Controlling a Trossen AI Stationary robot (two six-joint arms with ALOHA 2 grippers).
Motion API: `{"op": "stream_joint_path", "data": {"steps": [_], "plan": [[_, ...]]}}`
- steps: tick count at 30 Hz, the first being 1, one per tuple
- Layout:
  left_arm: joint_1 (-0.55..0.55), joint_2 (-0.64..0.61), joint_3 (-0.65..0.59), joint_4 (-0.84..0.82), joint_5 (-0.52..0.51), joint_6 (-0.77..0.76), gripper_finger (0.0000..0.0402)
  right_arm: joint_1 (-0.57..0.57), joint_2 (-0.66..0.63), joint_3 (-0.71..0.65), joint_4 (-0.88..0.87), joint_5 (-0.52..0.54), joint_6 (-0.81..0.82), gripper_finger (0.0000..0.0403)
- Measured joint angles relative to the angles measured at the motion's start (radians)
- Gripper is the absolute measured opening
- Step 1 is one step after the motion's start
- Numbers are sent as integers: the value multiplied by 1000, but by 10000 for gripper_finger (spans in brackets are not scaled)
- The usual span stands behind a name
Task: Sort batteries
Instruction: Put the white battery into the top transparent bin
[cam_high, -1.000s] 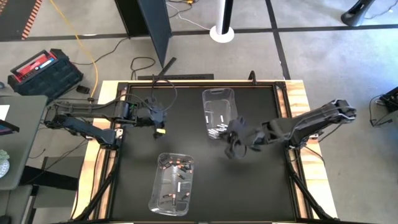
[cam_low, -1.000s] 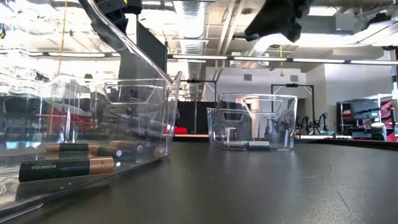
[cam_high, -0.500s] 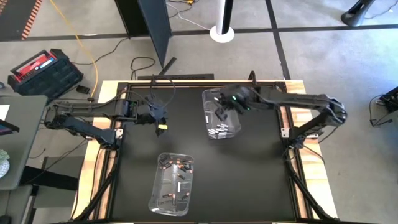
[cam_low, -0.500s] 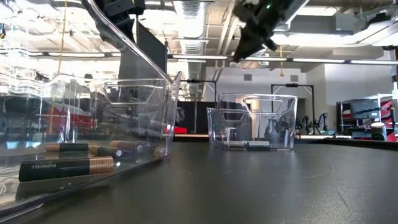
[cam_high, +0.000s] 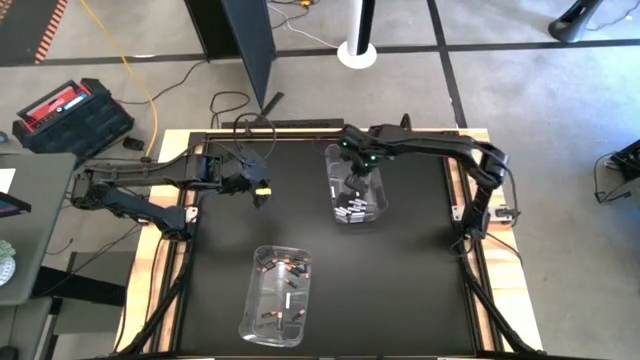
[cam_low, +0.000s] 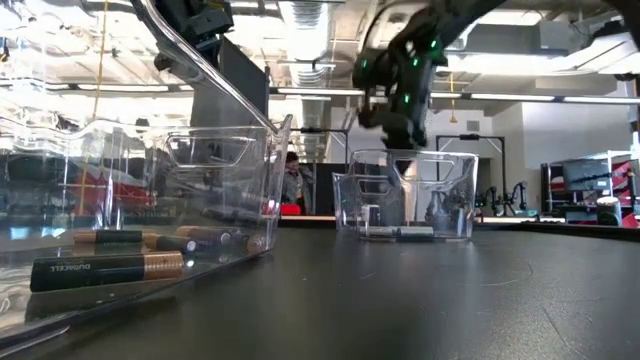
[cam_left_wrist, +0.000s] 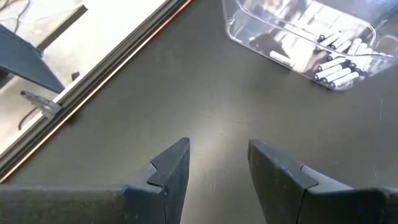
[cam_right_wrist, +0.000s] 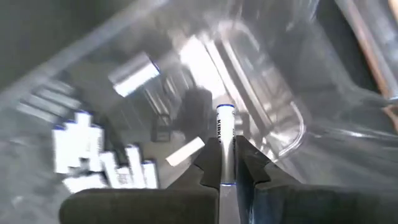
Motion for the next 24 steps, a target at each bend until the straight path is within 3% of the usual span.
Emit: {"op": "stream_joint_path", "data": {"steps": [10,24], "plan": [[0,0,0,0,-20,-26,157,10,129,0,-1,-4,-46,31],[0,0,0,0,-27,-71,157,46,186,2,77,-6,-80,32]]}}
